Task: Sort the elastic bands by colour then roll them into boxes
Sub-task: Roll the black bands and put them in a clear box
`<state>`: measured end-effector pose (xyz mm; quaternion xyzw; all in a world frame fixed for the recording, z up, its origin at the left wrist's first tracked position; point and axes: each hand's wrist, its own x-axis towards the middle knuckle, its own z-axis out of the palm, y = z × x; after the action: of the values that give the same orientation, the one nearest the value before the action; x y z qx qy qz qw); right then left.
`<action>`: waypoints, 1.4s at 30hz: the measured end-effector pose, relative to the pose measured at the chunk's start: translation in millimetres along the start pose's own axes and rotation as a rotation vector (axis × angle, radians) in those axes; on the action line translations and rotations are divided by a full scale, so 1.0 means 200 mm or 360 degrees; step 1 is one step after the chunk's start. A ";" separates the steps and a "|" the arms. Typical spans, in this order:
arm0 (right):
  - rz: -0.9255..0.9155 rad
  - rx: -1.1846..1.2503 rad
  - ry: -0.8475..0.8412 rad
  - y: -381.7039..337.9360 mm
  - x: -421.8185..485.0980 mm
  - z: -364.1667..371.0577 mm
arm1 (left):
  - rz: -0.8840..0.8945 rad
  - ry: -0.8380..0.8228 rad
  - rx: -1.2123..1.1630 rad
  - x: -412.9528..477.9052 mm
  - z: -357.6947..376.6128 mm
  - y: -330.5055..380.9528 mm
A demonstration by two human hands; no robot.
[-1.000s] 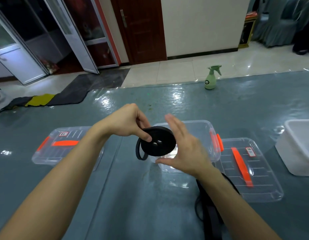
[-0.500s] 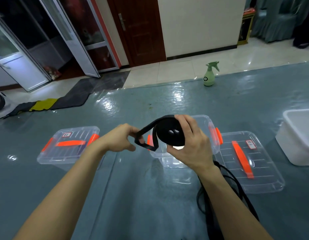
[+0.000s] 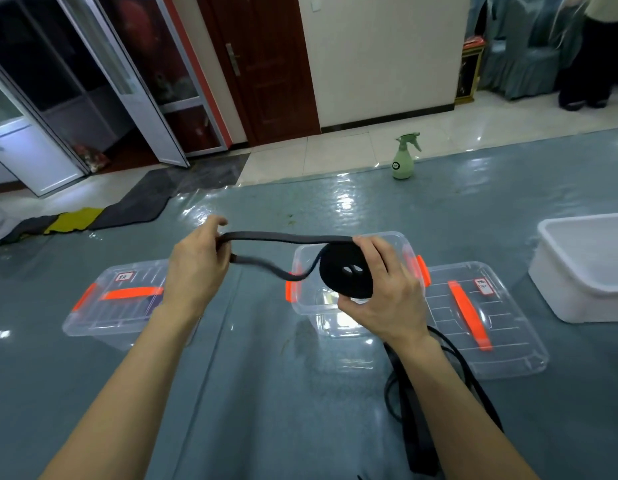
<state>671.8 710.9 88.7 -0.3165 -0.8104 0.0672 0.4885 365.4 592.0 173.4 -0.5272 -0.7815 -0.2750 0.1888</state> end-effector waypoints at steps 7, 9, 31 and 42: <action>-0.0054 0.0008 -0.0011 -0.03 -0.02 -0.03 | -0.0311 -0.1007 -0.0124 -0.10 -0.07 -0.09; -0.0097 0.0018 -0.0039 -0.05 -0.03 -0.04 | -0.0352 -0.1581 -0.0187 -0.15 -0.10 -0.09; -0.0182 0.0149 -0.0144 -0.16 -0.06 -0.04 | -0.0084 -0.1232 -0.1020 0.06 -0.13 0.48; 0.0558 0.0780 -0.0531 -0.06 0.03 -0.13 | 0.0318 -0.1211 -0.0347 0.07 -0.08 0.53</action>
<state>686.0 700.0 111.7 -0.3089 -0.7722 0.3936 0.3917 458.2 623.1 219.1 -0.6817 -0.7067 -0.1217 -0.1450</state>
